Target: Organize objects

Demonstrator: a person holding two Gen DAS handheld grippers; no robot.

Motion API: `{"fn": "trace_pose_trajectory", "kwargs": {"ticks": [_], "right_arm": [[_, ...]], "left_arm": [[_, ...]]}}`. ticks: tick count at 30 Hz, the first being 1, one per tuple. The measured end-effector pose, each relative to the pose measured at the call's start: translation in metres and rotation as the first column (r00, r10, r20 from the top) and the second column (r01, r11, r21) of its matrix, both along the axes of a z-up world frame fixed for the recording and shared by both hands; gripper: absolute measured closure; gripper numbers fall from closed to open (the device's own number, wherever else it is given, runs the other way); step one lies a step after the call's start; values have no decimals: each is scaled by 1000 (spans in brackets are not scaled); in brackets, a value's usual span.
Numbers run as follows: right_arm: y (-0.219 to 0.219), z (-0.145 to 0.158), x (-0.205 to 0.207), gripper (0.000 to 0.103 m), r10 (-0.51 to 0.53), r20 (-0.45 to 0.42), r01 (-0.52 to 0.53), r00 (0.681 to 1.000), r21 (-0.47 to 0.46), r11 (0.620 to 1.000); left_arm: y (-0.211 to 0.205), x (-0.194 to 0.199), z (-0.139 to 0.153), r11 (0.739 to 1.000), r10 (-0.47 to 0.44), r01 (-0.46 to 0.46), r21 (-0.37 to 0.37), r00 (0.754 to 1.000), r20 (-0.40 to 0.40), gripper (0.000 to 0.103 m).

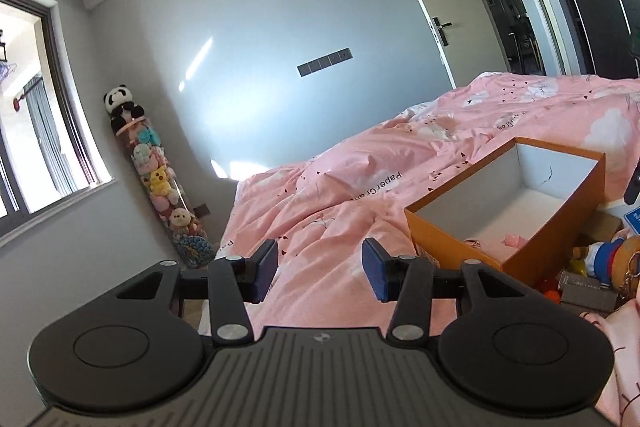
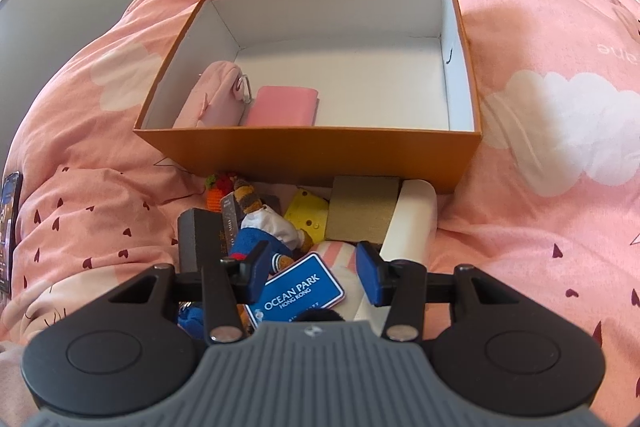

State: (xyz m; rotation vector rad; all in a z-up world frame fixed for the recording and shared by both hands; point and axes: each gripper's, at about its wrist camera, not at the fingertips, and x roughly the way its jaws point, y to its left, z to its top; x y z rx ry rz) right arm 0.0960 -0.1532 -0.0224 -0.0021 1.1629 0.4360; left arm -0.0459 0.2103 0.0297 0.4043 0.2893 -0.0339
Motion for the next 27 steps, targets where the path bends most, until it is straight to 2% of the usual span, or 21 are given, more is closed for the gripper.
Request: {"fn": "trace_pose_trajectory", "kwargs": {"ticks": [9, 15, 18, 22, 27], "right_arm": [[-8, -1, -1, 54, -14, 1, 14, 1000, 25, 1000], [-7, -3, -1, 54, -9, 0, 9, 1000, 24, 1000], [-6, -5, -1, 54, 4, -9, -4, 1000, 8, 1000], [-3, -6, -1, 54, 22, -16, -22, 1000, 0, 1000], [3, -6, 2, 53, 50, -51, -49, 997, 20, 999]], "left_arm": [[-20, -24, -28, 998, -26, 32, 56, 994, -104, 48], [-40, -23, -32, 999, -40, 40, -3, 992, -119, 47], [-59, -10, -27, 997, -75, 72, -24, 986, -151, 41], [-86, 11, -22, 987, -156, 139, -86, 959, -237, 41], [-112, 41, -25, 962, -239, 165, -216, 893, -381, 41]]}}
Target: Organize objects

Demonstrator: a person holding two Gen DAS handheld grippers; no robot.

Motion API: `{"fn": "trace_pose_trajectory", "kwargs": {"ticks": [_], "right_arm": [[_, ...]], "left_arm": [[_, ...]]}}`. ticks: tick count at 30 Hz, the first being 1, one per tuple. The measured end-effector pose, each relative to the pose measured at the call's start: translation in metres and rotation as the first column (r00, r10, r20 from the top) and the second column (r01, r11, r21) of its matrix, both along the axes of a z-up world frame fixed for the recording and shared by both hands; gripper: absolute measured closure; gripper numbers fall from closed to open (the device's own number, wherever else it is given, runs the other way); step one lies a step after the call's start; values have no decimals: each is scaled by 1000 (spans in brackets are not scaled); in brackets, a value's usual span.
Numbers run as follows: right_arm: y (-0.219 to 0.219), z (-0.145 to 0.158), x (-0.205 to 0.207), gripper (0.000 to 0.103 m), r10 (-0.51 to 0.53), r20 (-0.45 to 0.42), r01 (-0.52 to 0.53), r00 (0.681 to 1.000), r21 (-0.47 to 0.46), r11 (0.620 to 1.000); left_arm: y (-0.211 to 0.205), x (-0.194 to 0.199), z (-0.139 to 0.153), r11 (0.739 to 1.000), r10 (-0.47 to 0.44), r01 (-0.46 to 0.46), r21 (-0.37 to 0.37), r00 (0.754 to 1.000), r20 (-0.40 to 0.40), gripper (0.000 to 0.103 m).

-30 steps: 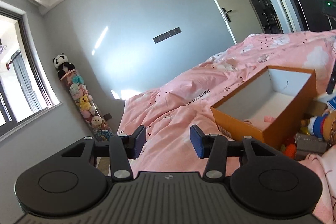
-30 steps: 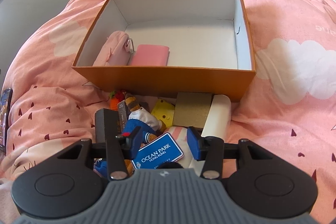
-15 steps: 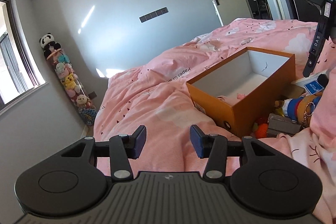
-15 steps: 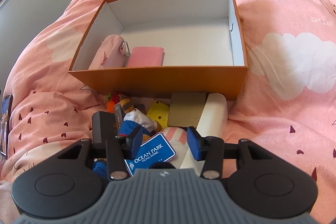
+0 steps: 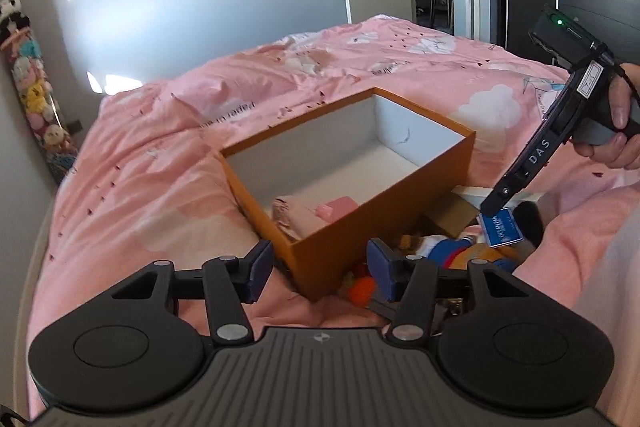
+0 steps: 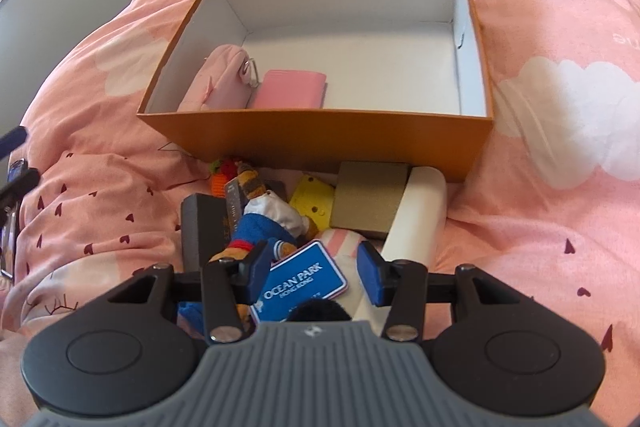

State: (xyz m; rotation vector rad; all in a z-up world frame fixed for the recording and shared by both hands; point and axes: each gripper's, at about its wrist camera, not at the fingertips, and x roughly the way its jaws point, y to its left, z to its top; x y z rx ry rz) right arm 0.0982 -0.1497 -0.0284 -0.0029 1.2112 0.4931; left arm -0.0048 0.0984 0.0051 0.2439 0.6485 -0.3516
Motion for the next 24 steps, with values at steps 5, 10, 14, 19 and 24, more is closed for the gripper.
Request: {"fn": "trace_pose_trajectory", "kwargs": {"ticks": [5, 10, 14, 19, 24], "right_arm": [[12, -2, 4, 54, 37, -42, -36, 998, 28, 999], [26, -4, 6, 54, 78, -35, -77, 996, 15, 997], [29, -4, 8, 54, 94, -27, -93, 995, 36, 995], [31, -7, 7, 53, 100, -18, -99, 995, 40, 994], [32, -6, 5, 53, 102, -13, -101, 995, 47, 994]], "left_arm": [[-16, 29, -15, 997, 11, -25, -75, 983, -185, 42], [-21, 28, -27, 998, 53, -58, -19, 978, -200, 46], [-18, -2, -29, 977, 98, -101, 189, 995, 23, 45], [16, -38, -26, 915, 192, -257, 309, 955, 228, 43], [73, -53, -27, 893, 335, -387, 228, 912, 236, 43]]}}
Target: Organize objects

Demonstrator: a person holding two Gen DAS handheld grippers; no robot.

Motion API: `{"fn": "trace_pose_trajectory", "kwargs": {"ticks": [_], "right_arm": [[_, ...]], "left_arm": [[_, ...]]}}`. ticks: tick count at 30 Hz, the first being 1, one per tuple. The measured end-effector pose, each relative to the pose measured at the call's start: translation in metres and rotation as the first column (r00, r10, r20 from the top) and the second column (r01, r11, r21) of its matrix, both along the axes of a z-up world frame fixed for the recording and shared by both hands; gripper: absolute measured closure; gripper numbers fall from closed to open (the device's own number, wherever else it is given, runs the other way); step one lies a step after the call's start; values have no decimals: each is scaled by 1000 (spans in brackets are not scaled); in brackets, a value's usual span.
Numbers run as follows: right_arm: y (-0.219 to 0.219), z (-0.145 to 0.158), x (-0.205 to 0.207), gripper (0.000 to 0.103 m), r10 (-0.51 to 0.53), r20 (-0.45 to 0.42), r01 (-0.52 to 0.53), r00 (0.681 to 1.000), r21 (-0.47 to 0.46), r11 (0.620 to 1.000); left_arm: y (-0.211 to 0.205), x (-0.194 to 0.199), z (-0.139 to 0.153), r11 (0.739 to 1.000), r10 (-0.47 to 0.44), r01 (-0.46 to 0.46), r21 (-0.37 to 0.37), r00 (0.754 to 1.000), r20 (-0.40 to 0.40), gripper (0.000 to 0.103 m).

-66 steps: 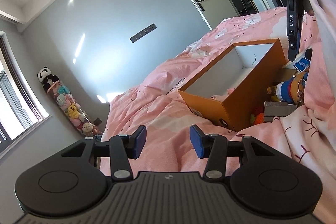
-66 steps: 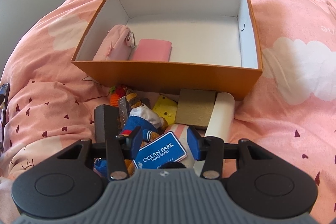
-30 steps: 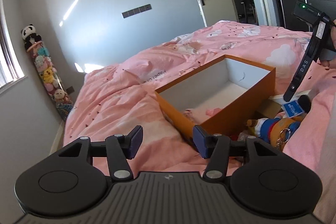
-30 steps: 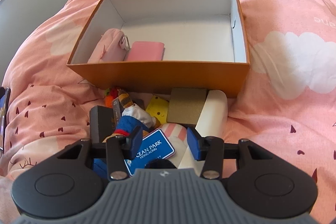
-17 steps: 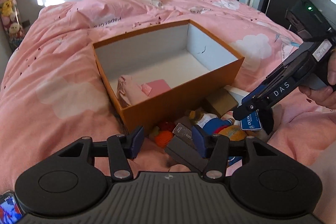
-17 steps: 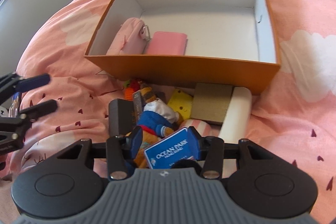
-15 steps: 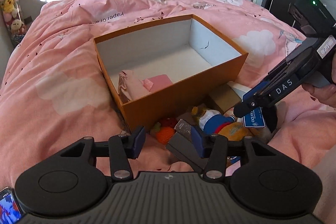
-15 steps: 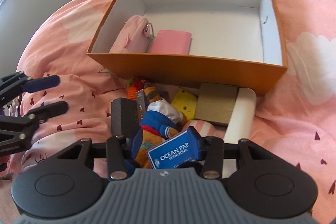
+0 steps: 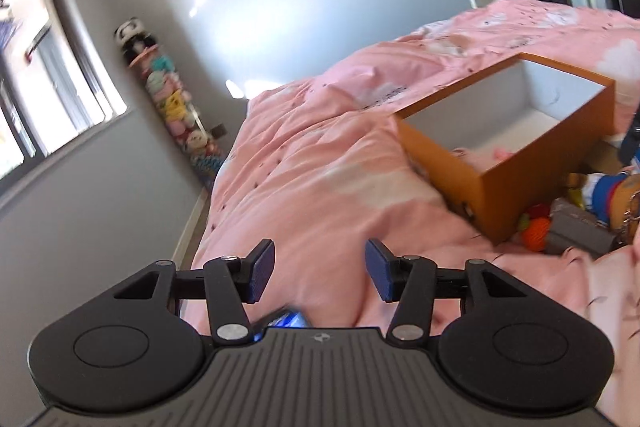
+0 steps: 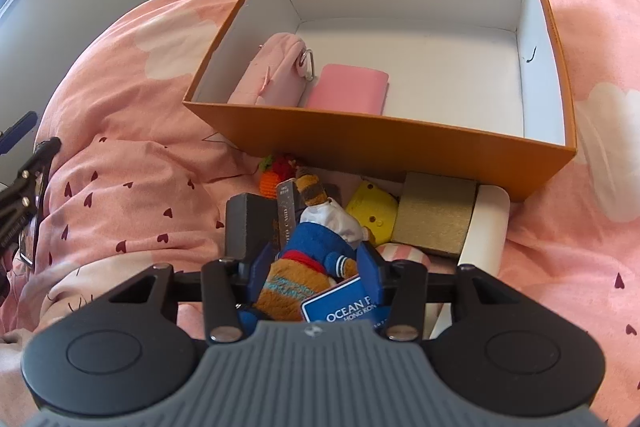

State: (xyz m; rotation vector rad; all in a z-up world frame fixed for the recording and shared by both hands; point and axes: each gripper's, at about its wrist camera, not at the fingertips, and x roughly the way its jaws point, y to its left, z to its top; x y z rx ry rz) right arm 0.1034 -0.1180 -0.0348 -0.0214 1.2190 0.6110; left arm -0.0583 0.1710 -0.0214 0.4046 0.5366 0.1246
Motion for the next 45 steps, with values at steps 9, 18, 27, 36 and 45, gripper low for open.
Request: {"fn": "trace_pose_trajectory", "kwargs": {"ticks": [9, 18, 27, 36, 45], "right_arm": [[1, 2, -1, 52, -20, 3, 20, 1000, -12, 1000], [-2, 4, -1, 50, -40, 12, 40, 999, -11, 999], [-14, 8, -4, 49, -78, 39, 78, 996, -12, 997], [-16, 10, -7, 49, -85, 50, 86, 995, -20, 996], [-5, 11, -8, 49, -74, 50, 77, 996, -61, 995]], "left_arm": [[5, -7, -16, 997, -81, 81, -10, 997, -6, 44], [-12, -6, -19, 996, -77, 78, 51, 997, -19, 43], [-34, -3, -6, 989, -150, 150, 18, 988, 36, 43], [-64, 0, -7, 990, -88, 81, 113, 995, 55, 38], [-38, -5, -13, 993, 47, -51, 107, 998, 40, 38]]}}
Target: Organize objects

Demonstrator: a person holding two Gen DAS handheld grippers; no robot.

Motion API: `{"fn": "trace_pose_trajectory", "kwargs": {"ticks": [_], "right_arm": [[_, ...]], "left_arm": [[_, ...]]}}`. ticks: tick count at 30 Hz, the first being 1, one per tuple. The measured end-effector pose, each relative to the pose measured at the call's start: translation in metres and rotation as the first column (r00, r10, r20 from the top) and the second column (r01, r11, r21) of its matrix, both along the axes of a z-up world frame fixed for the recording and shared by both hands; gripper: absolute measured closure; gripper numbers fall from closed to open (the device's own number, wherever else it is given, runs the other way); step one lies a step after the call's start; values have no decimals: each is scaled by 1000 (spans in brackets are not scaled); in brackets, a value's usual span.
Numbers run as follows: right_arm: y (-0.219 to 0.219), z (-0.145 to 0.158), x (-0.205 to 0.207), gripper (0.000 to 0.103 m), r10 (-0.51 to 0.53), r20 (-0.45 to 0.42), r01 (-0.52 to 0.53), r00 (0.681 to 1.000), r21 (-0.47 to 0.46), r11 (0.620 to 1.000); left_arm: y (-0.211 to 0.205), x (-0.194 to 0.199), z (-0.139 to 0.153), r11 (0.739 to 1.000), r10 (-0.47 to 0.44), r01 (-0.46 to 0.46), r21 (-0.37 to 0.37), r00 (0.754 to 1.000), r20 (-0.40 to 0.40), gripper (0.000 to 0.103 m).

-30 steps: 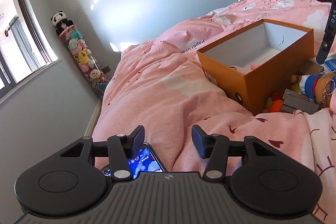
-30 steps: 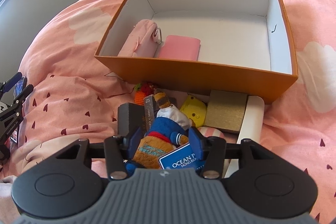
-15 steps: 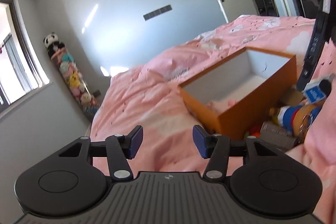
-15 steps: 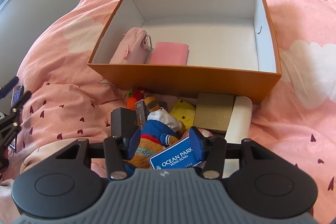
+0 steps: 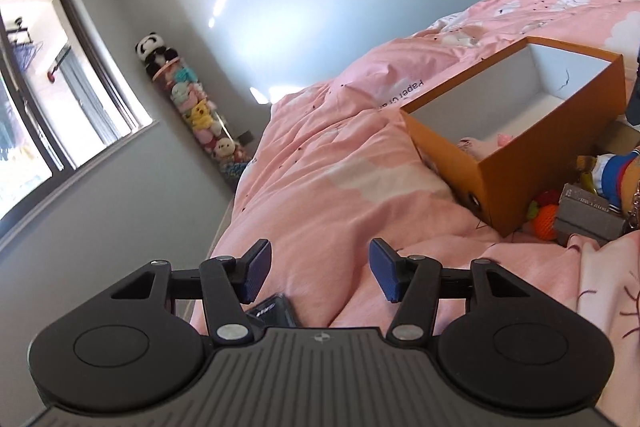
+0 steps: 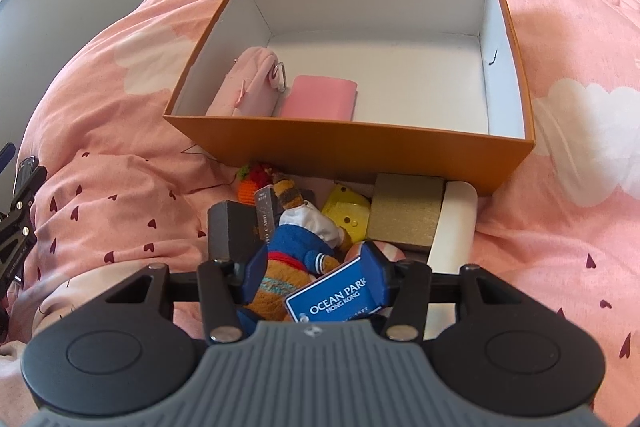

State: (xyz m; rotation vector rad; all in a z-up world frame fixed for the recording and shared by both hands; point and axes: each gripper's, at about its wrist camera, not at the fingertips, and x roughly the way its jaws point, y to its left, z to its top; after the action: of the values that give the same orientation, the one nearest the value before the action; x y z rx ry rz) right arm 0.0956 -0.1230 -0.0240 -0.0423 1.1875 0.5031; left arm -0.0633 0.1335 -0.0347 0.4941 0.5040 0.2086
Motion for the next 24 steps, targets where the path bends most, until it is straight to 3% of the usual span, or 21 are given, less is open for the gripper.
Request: {"fn": "trace_pose_trajectory", "kwargs": {"ticks": [14, 17, 24], "right_arm": [[6, 6, -5, 49, 12, 35, -11, 999, -30, 999], [3, 5, -6, 49, 5, 33, -5, 999, -23, 1000], [-9, 6, -6, 49, -24, 50, 24, 998, -14, 1000]], "left_arm": [[-12, 3, -15, 992, -74, 81, 99, 995, -68, 37], [-9, 20, -13, 987, -131, 137, 82, 988, -77, 37], [-5, 54, 27, 987, -163, 163, 8, 987, 18, 38]]}}
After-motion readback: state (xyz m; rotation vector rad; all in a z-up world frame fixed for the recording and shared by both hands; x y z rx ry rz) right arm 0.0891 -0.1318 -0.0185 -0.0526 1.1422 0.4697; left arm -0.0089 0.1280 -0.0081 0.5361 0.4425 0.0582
